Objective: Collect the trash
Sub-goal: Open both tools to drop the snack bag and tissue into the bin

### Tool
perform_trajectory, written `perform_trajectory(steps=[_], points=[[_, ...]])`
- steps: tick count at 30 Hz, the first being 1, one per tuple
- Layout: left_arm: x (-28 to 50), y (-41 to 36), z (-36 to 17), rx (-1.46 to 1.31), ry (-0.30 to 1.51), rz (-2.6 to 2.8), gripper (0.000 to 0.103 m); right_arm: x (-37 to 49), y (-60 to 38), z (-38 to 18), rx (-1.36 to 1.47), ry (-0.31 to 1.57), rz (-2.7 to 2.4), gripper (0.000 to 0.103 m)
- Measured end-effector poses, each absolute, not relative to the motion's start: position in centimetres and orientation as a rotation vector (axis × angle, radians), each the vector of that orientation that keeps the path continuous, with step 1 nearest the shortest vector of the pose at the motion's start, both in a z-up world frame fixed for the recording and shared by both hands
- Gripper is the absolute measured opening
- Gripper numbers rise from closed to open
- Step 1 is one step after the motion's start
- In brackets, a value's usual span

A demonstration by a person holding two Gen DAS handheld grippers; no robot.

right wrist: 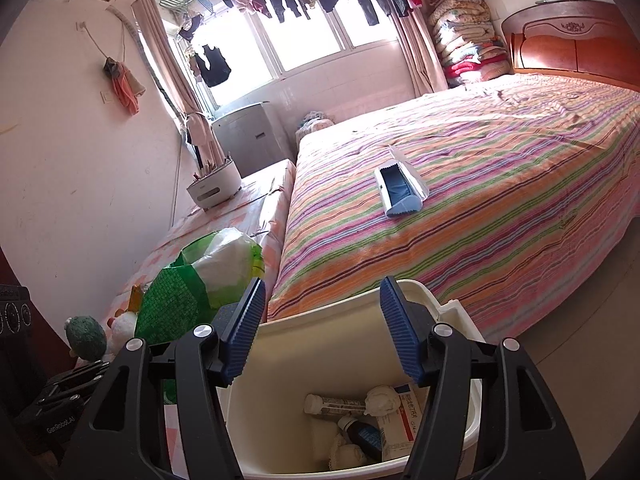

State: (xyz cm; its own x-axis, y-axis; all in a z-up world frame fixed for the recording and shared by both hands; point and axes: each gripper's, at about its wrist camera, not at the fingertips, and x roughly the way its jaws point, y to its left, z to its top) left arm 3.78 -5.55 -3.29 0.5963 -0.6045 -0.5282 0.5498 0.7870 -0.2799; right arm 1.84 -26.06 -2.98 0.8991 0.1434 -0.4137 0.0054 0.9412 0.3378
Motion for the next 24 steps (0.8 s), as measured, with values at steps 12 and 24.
perform_trajectory(steps=[12,24], points=[[3.2,-7.0,-4.0,-0.061,0.668,-0.690,0.009,1.4,-26.5,-3.0,0.362,0.441,0.057,0.060],[2.2,-5.9,-2.6,-0.088,0.575,-0.601,0.081,1.5,-26.4,-3.3,0.371,0.448,0.065,0.061]])
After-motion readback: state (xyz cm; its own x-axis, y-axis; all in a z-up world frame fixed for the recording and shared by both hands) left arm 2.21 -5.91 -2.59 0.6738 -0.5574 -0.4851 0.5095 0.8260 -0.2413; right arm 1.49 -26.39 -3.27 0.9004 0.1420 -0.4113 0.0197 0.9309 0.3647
